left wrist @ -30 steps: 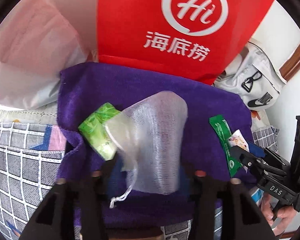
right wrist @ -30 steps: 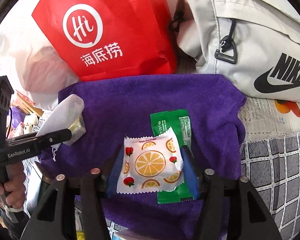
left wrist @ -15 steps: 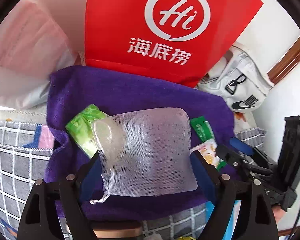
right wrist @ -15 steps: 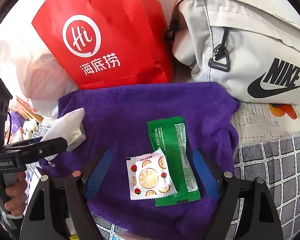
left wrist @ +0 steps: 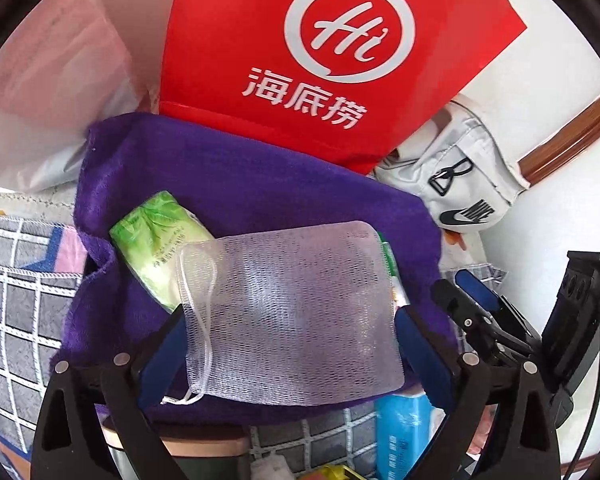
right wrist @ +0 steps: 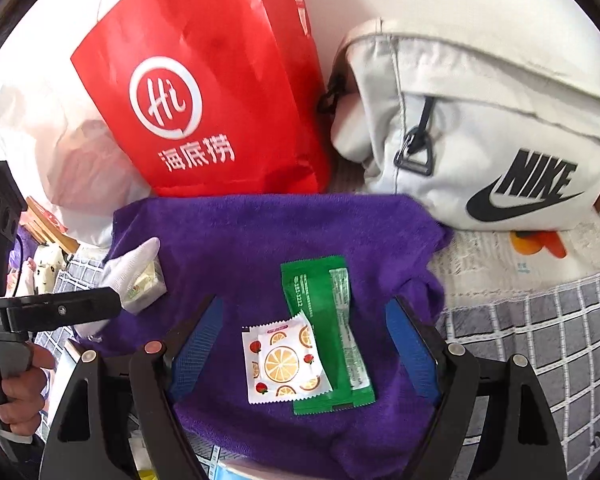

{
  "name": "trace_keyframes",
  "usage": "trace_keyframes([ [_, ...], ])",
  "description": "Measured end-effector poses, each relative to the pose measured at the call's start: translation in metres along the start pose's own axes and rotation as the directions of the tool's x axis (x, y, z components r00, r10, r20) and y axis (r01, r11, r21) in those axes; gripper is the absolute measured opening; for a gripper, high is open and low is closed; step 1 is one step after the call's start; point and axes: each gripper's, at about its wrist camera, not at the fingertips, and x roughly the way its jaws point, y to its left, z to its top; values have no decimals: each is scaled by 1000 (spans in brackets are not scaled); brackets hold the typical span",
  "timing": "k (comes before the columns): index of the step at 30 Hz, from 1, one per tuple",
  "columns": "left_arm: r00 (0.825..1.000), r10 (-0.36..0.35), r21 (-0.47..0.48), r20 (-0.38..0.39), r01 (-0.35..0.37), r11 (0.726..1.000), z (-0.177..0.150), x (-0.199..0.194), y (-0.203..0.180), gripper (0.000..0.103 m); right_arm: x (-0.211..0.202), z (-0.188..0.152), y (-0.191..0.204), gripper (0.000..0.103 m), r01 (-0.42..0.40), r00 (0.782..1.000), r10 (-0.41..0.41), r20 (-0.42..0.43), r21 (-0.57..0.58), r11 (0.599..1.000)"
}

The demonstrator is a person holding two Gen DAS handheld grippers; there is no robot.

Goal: Organize soft objects
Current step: 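Open the right tool to drop the snack packet while the left releases the mesh bag, then move the right tool to the pile and grasp the black watch strap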

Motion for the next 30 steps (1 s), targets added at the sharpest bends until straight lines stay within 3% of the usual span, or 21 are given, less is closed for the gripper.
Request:
trace_keyframes([
  [4, 1000, 7, -3, 1, -7, 1000, -2, -5, -7, 99, -20, 0, -2, 83, 3, 999, -3, 34, 12, 1000],
  [8, 996, 82, 22, 34, -83, 996, -4, -11, -15, 99, -36, -9, -3, 83, 13, 1000, -14, 24, 9, 1000],
  [16, 997, 27, -35, 69, -25, 999, -5, -8, -14, 103, -72, -33, 3, 83, 31, 999, -31, 22, -24, 999],
  [22, 995, 38, 27, 90, -41, 999, -10, -19, -27, 103, -87, -46, 8, 83, 38, 999, -38, 22, -31, 999],
  [30, 967, 179, 51, 182, -191, 980, -29, -59, -27, 102, -102, -76, 20, 83, 10, 1000, -10, -5, -24, 1000],
])
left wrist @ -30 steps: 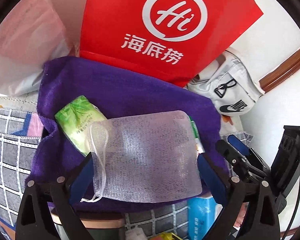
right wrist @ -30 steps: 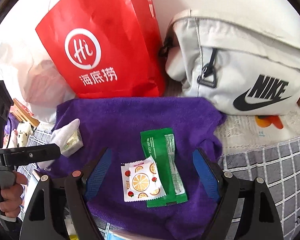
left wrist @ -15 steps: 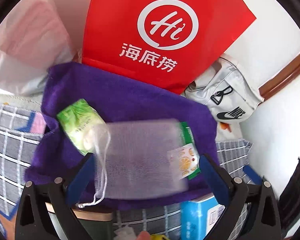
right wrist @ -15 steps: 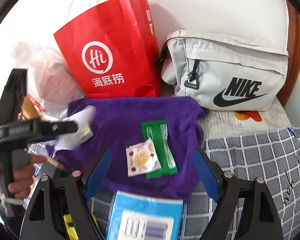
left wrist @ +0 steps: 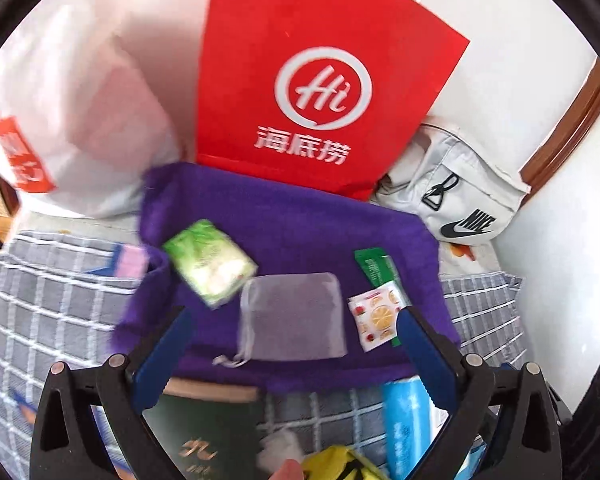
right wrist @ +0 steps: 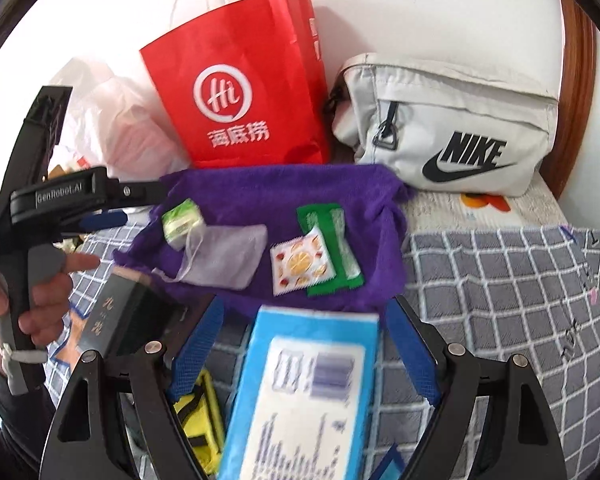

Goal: Organize soft objects
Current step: 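Move the right tool to the pile and grasp the black watch strap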

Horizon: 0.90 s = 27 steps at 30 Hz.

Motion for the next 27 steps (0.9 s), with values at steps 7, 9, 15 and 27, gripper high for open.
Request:
trace_keyframes([
  [7, 993, 121, 23, 12, -122, 992, -34, -36, 22, 96, -25, -37, 32, 83, -44, 999, 44, -2, -53, 998],
  [9, 993, 116, 8, 25, -116, 993, -51, -50, 31, 96, -32, -47, 42, 83, -55, 998, 56, 1, -70, 996],
  [15, 997, 80, -72, 16, -79, 994, -97, -76, 57, 94, -36, -77, 74, 60, -82, 996, 78, -33, -161, 984],
  [27, 994, 95, -66, -50, -98, 993, -169, -84, 96, 92, -9, -112, 119, 45, -139, 988, 113, -107, -277, 951],
])
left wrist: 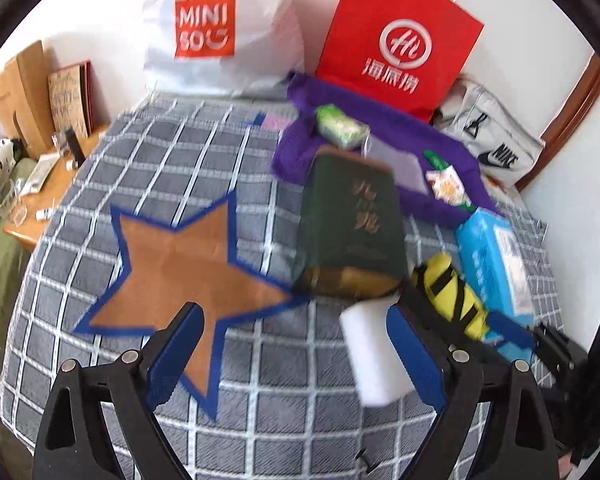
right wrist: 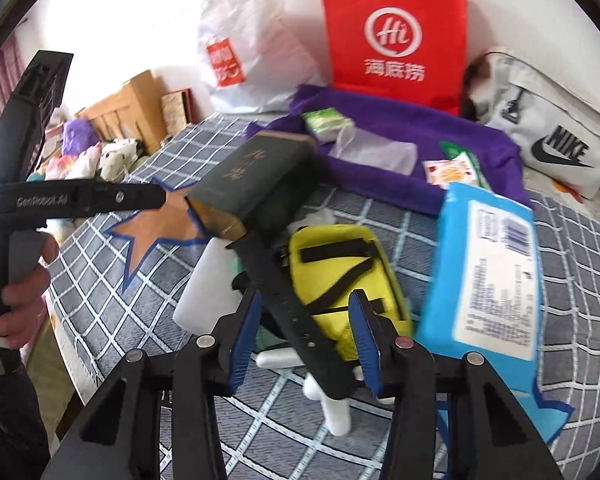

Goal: Organize soft objects
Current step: 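Move the right tool to the pile and grasp the black watch strap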

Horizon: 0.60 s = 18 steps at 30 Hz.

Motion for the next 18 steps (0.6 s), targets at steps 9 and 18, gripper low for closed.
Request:
trace_keyframes([
  [9, 997, -51, 12, -51, 52, 999, -17, 13, 10, 92, 26, 5, 11, 45, 33, 997, -36, -64, -53, 998],
  [18, 995, -66, 18, -80, 67, 998, -22, 17, 10, 92, 34, 9, 8, 5, 7, 997, -10, -77, -38, 999],
])
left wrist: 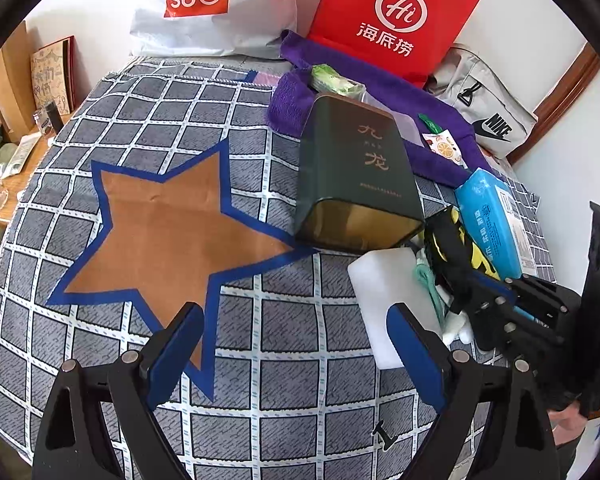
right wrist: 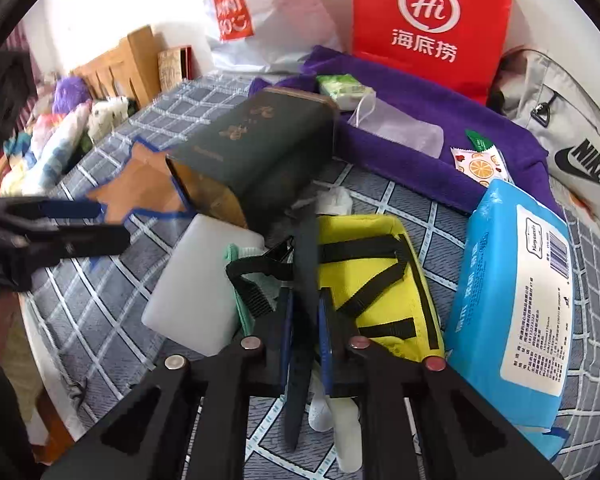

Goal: Organize soft objects
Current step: 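Move the right tool to the pile and grasp the black watch strap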

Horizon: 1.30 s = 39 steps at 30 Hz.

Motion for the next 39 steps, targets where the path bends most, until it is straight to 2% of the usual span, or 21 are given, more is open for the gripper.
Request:
trace_keyframes([
  [11, 1000, 10, 27, -15, -10, 1000, -6, -2, -16, 92, -42, -9, -12, 1, -65, 991, 56, 121, 80, 995],
  [15, 999, 22, 42, -27, -21, 999, -11, -1, -26, 92, -44, -15, -15, 1, -66, 992, 56, 111, 91, 994],
  [19, 999, 14, 29, -34, -13, 999, -16, -3, -28, 92, -37, -22, -7, 7, -80, 995, 74, 73, 73, 994],
  [20, 999, 15, 27, -33, -14, 1000, -17, -3, -28, 92, -34, -23, -3, 11, -86, 995, 81, 64, 64, 994],
  [22, 999, 16, 32, -33, -15, 999, -20, -6, -29, 92, -28, -27, 0, 25, -93, 994, 90, 55, 65, 994],
  [23, 999, 18, 35, -33, -17, 999, -21, -7, -29, 92, -25, -28, 2, 26, -101, 994, 97, 48, 67, 993],
  [25, 999, 17, 38, -32, -16, 999, -23, -9, -29, 92, -19, -31, 4, 26, -113, 993, 110, 34, 71, 991],
  [30, 999, 8, 36, -40, -6, 999, -26, -8, -26, 92, -4, -31, 2, 26, -63, 998, 63, 2, 89, 994],
  [35, 999, -7, 32, -49, 8, 999, -27, -5, -21, 92, 8, -27, 4, 26, -63, 998, 64, -8, 87, 994],
  [36, 999, -7, 31, -51, 9, 999, -27, -4, -20, 92, 9, -26, 5, 25, -56, 998, 56, -8, 80, 995],
  [37, 999, -6, 29, -52, 8, 1000, -27, -4, -19, 92, 8, -26, 6, 21, -50, 999, 51, -2, 78, 996],
  [39, 999, -7, 26, -53, 8, 1000, -27, -4, -18, 92, 2, -28, 7, 20, -51, 999, 51, 7, 77, 996],
])
